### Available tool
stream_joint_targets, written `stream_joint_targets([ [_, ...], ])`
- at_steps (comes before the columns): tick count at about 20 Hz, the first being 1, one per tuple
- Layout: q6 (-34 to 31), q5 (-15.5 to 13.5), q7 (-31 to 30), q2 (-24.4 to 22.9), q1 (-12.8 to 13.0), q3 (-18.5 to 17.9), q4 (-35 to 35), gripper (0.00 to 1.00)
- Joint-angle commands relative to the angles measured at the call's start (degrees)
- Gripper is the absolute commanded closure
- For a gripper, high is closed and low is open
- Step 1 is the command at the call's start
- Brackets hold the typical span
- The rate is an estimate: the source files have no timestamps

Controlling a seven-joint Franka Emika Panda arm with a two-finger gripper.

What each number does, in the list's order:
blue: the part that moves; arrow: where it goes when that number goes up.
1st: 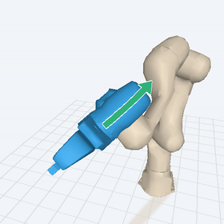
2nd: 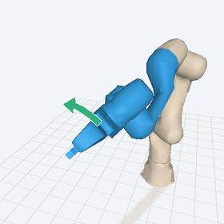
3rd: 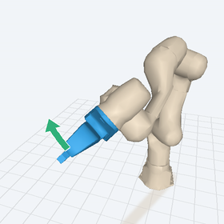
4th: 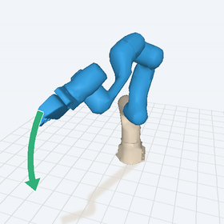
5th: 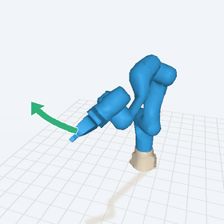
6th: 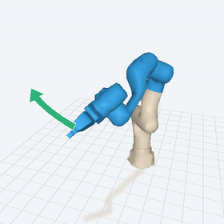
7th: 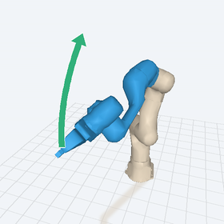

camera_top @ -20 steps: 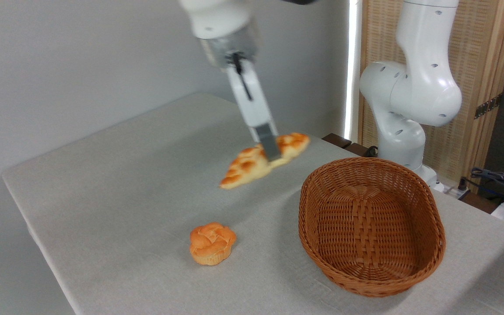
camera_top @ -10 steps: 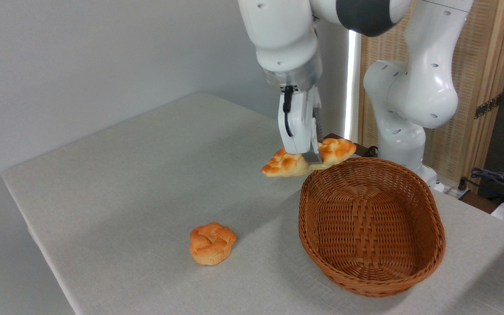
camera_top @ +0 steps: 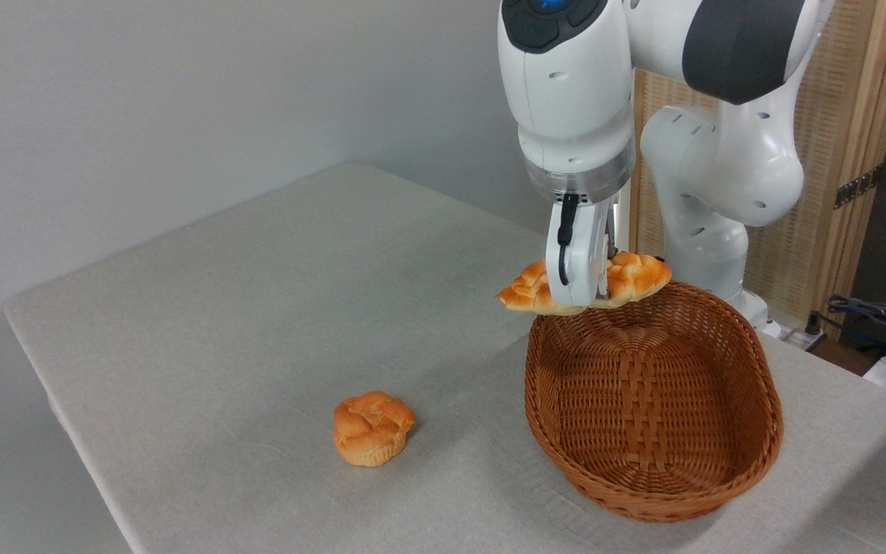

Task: Put bread into the basket
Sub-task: 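Lower the loaf into the basket and open the gripper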

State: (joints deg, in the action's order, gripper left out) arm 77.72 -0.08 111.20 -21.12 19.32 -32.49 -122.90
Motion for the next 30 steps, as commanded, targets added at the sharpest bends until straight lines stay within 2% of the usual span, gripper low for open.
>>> stream_joint_targets([
  [1,-1.0,2.35,0.25,-0.59,1.25,-0.91,-1.73,0.44],
  [3,-0.73,3.41,0.25,-0.59,1.25,-1.35,-3.05,0.45],
  [8,-0.64,3.5,0.25,-0.59,1.25,-1.96,-3.05,0.44],
  [10,-0.29,3.5,0.25,-0.5,1.51,-1.96,-3.05,0.37],
  [14,0.5,3.5,0.25,-0.5,1.78,-1.96,-2.96,0.14],
  [17,0.5,3.5,0.25,-0.5,1.86,-1.96,-3.05,0.08],
  [21,0.5,3.5,0.25,-0.41,1.86,-2.05,-3.05,0.06],
  [24,0.5,3.5,0.25,-0.41,1.86,-1.96,-2.96,0.01],
  [30,0.5,3.42,0.16,-0.5,1.78,-1.96,-2.61,0.0],
])
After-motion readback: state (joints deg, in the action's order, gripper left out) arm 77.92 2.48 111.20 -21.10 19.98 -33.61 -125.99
